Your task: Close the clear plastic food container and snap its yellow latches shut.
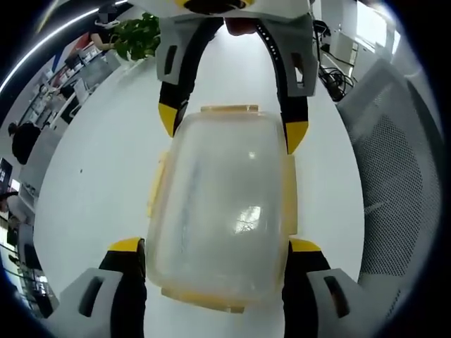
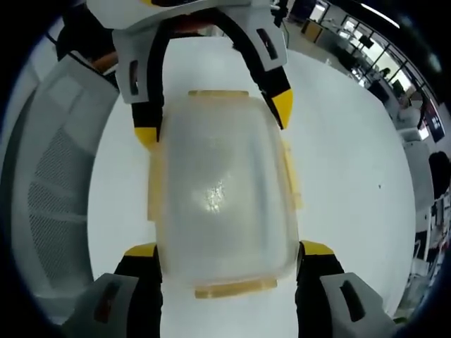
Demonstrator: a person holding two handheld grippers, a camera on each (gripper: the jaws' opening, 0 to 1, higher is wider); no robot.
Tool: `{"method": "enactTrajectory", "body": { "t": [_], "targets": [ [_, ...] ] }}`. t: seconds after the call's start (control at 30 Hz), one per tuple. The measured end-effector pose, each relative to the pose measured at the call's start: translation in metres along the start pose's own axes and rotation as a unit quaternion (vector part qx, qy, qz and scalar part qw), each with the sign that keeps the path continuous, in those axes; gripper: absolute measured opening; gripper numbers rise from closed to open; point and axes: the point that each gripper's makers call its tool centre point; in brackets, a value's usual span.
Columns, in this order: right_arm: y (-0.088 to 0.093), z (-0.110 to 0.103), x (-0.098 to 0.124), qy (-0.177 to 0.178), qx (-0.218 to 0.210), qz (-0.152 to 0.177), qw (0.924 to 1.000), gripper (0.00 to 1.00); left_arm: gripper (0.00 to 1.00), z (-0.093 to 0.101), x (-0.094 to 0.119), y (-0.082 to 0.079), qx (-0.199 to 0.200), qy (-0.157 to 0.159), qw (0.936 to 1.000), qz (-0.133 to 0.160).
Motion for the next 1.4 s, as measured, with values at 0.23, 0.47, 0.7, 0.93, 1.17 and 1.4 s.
{"method": "enactTrajectory", "body": {
  "t": [0.23,0.47,0.7,0.93,1.17,1.4],
  "targets": [
    [-0.001,0.009,-0.001,0.000,0.003,-0.002,1.0000,0.78,0.80,-0.008,-0.002,-0.001,0.003,0.000,1.0000,0.002],
    [-0.001,0.018,-0.003,0.000,0.006,-0.003,1.0000,0.78,0.80,-0.015,-0.003,-0.002,0.007,0.000,1.0000,0.004],
    [-0.002,0.028,-0.004,0.002,0.007,-0.001,1.0000,0.78,0.80,-0.025,-0.006,-0.002,0.010,-0.001,0.9999,0.005],
    [-0.003,0.034,-0.005,0.003,0.010,-0.003,0.9999,0.79,0.81,-0.031,-0.007,-0.002,0.013,-0.002,0.9999,0.005],
    [-0.003,0.037,-0.005,0.003,0.016,-0.002,0.9999,0.79,0.81,-0.032,-0.007,-0.003,0.020,-0.003,0.9998,0.009],
    [-0.004,0.036,-0.006,0.012,0.009,0.005,0.9999,0.79,0.81,-0.032,-0.007,-0.003,0.022,-0.005,0.9997,0.012]
  ]
}}
Point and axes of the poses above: the point that each gripper's makers call its tool centre point, and the gripper's own axes: x roughly backward along the fingers, z roughly to its right, y roughly out of its underside, and after that the axes turned 10 degrees about -z, right-handed
